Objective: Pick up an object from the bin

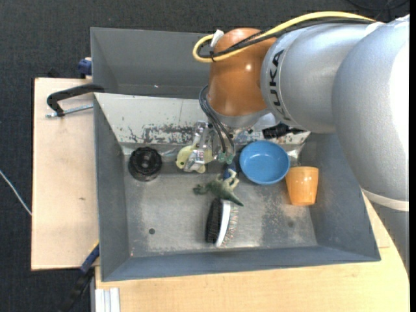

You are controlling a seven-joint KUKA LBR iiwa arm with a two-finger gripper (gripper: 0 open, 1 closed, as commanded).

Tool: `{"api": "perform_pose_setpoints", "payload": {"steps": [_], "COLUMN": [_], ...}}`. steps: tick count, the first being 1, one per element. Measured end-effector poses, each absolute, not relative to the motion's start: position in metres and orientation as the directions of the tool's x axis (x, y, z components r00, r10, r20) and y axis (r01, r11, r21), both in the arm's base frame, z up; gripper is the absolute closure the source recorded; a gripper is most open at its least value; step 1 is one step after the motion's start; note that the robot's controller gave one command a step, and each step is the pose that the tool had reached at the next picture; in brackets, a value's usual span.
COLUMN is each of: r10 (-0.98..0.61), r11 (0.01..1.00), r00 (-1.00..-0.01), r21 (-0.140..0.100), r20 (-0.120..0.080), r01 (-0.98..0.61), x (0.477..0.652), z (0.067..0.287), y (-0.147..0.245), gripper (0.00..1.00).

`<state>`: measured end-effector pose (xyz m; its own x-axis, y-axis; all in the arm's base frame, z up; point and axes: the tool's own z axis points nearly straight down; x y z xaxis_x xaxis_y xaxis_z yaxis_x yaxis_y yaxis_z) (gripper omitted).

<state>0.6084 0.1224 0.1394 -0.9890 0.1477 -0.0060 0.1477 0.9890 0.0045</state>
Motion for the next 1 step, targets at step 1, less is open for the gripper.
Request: {"api": "perform_pose_setpoints", "payload": {"steps": [1], "r10": [0.146], "r11": [0.989], "r00": [-0.989], "r21": [0.006], "r20": [-0.011], "r01": [0.146], "x": [0.6108], "z": [0.1918], "y": [0.1234], "gripper": [1.00]}}
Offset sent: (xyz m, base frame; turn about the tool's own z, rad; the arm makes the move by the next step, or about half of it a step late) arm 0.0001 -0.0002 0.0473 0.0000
